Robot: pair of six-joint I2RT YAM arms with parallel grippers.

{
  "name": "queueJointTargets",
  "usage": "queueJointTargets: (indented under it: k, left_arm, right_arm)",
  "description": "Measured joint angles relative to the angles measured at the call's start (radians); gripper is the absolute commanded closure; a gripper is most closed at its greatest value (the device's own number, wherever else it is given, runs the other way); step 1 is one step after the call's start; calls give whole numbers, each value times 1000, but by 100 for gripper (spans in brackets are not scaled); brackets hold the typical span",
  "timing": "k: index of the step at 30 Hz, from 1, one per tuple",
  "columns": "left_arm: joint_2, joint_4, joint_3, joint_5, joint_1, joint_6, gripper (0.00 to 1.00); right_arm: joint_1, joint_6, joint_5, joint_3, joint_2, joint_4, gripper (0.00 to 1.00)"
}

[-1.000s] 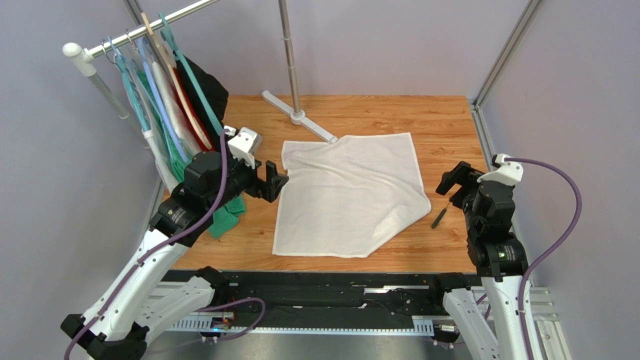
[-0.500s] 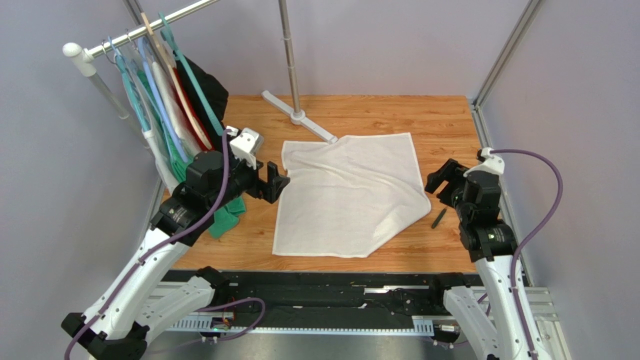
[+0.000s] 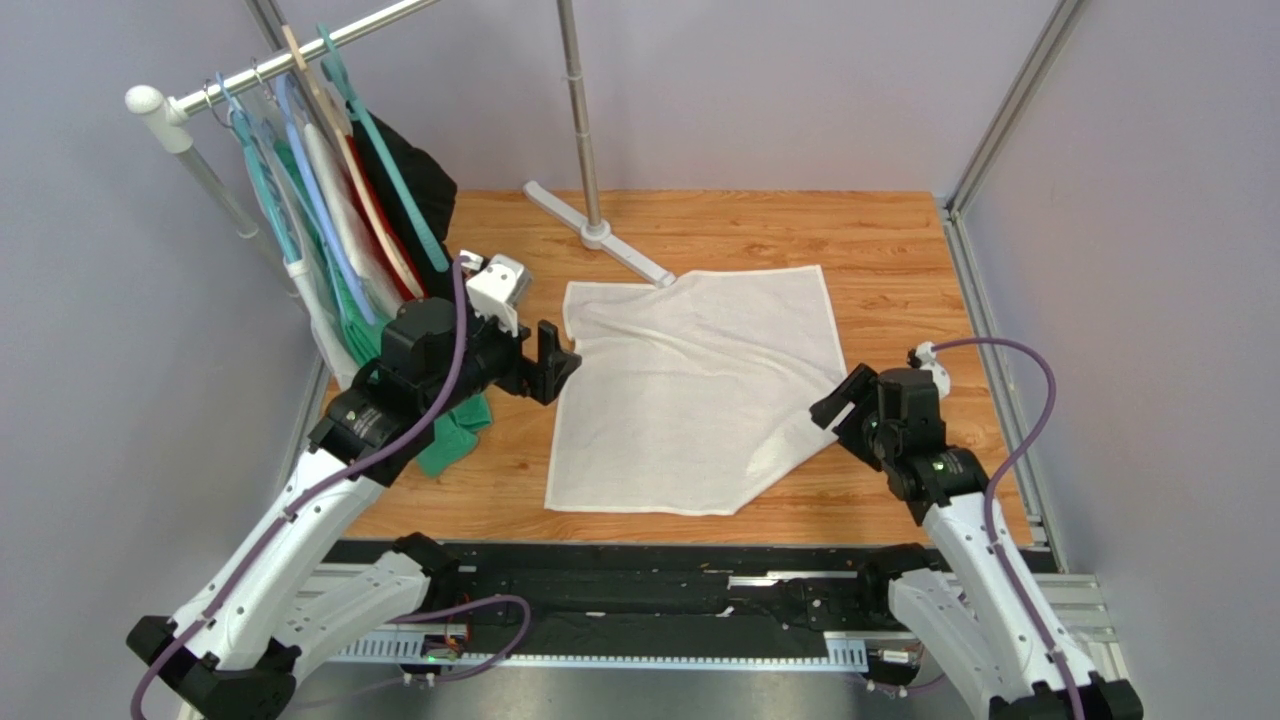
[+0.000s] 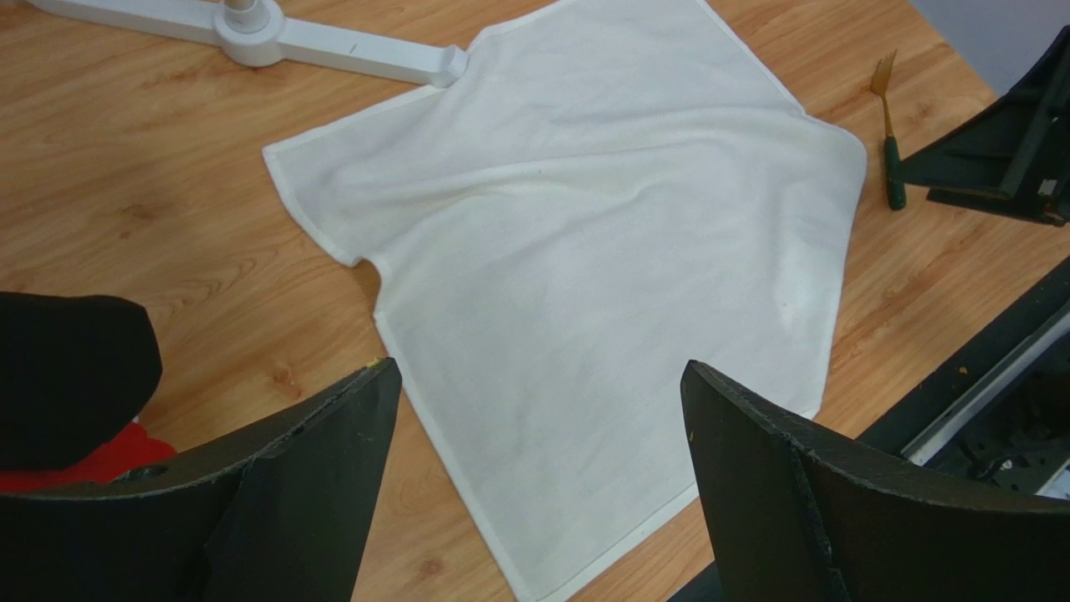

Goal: Fold the napkin, place the utensils inside, and roll it up
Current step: Flatten the napkin out

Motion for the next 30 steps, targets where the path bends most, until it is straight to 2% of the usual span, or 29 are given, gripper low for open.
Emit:
queueJointTargets:
  k: [6, 12, 17, 23, 26, 29, 30]
  left_arm:
    - [49, -11, -2, -65, -39, -85, 11]
    - [113, 126, -95, -90, -151, -222, 11]
    - [324, 301, -158, -64, -192, -324, 11]
    - [481, 462, -204, -32, -204, -372, 11]
    - [543, 555, -245, -24, -204, -393, 11]
    - [610, 639, -297, -17, -204, -410, 11]
    - [628, 657, -309, -17, -204, -413, 11]
  right_arm:
    - [0, 48, -31, -57, 132, 43, 28]
    - [1, 73, -50, -89, 216, 122, 28]
    - [1, 84, -62, -113, 270, 183, 29]
    - [2, 98, -67, -138, 307, 237, 30]
    - [8, 102, -68, -138, 332, 278, 34]
    - [13, 105, -70, -138, 362, 322, 51]
    - [13, 106, -71, -138, 374, 332, 62]
